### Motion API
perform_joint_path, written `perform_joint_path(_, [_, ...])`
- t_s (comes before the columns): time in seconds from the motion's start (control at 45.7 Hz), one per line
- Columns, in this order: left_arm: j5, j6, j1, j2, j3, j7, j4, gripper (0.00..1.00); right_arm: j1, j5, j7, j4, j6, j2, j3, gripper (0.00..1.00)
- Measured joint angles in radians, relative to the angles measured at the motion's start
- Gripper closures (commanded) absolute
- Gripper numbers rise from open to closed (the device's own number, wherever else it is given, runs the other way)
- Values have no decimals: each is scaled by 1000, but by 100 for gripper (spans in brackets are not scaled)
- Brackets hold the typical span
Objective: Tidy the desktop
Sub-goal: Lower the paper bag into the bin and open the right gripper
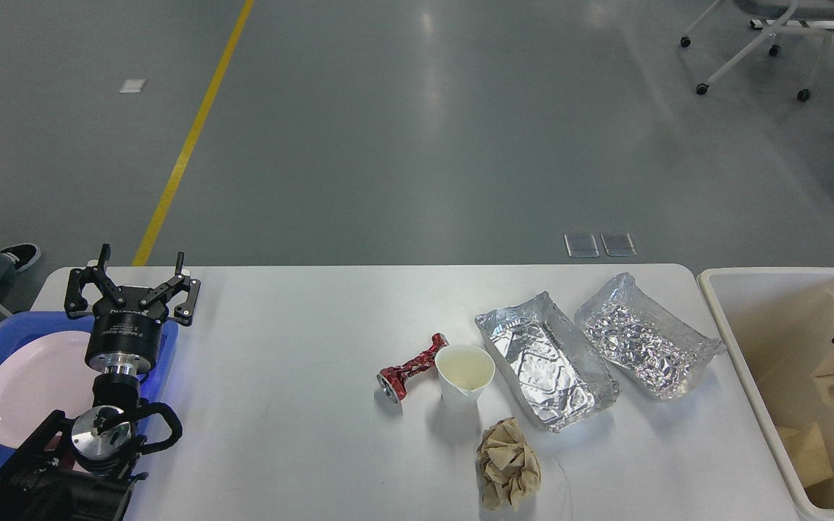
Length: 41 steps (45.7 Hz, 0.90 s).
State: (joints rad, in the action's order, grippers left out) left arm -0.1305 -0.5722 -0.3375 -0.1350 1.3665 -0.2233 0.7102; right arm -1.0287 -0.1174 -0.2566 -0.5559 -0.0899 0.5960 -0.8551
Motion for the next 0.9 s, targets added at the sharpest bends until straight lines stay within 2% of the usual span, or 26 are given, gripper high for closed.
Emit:
perform_joint_path(0.175, [0,0,-1,0,0,0,0,4,233,0,0,275,111,-181,32,100])
perform_joint_path(0.306, [0,0,-1,0,0,0,0,4,351,9,0,421,161,-287,33,100])
perform_joint_path(0.525, [0,0,-1,0,0,0,0,4,415,14,0,461,199,-355,39,100])
perform_joint_path(0.766, [0,0,0,0,0,0,0,4,421,14,-7,463,204,-364,41,100])
perform_joint_path(0.81, [0,0,0,0,0,0,0,4,421,13,-7,463,203,-364,40,76])
perform_joint_path(0.831, [0,0,0,0,0,0,0,4,421,13,-8,463,203,-364,39,57])
perform_joint_path(0.897, [0,0,0,0,0,0,0,4,424,13,-8,463,206,-364,39,46])
